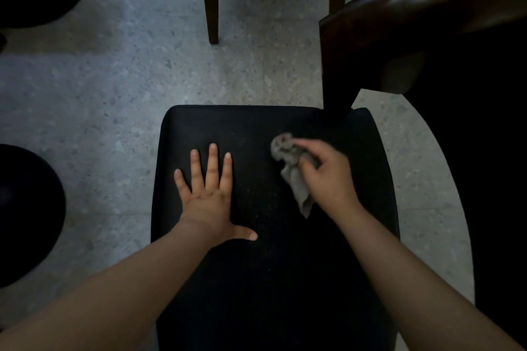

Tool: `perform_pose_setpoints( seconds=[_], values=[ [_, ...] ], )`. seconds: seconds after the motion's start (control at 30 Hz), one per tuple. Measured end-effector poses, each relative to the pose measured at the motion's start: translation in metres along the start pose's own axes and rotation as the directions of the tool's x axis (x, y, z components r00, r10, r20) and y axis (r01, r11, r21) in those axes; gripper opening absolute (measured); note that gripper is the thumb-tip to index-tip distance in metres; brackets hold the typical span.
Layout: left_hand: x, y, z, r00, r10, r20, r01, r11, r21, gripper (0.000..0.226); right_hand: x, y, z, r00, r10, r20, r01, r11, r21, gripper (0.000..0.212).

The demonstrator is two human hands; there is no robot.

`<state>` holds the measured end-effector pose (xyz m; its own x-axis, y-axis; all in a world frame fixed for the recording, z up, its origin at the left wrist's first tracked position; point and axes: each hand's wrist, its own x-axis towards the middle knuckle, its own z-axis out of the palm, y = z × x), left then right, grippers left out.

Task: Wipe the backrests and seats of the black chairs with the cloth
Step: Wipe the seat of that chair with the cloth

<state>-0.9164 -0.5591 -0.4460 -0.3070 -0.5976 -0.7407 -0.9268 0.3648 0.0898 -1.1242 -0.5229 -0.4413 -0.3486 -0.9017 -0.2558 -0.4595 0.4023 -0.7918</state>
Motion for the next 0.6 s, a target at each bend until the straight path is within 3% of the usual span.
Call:
perform_pose_setpoints(
  seconds=[0.1,0.3,0.37,0.5,0.6],
  values=[
    [-0.005,-0.013,-0.003,0.995,0.071,-0.070,-0.074,0.997,-0.038,0.149,0.041,-0.005,-0.011,0.984,0.009,-0.178,-0.027,0.995,-0.095,0.035],
    [-0.011,-0.038,-0.015,0.967,0.088,-0.240,-0.124,0.982,-0.140,0.126,0.054,-0.014,0.032,0.979,0.070,-0.192,-0.089,0.991,-0.096,0.033],
    [-0.010,-0.046,-0.017,0.972,0.057,-0.229,-0.097,0.981,-0.167,0.131,0.027,-0.015,0.045,0.989,0.049,-0.138,-0.063,0.993,-0.099,0.034],
    [-0.007,-0.061,-0.014,0.990,-0.035,-0.134,0.000,0.967,-0.254,0.151,-0.017,-0.021,0.050,0.992,0.010,0.125,-0.004,0.999,-0.050,0.035],
    [-0.006,-0.064,-0.007,0.997,-0.033,-0.076,0.008,0.952,-0.306,0.158,0.003,-0.018,0.031,0.997,-0.074,-0.018,0.071,0.990,-0.121,0.037]
  ],
)
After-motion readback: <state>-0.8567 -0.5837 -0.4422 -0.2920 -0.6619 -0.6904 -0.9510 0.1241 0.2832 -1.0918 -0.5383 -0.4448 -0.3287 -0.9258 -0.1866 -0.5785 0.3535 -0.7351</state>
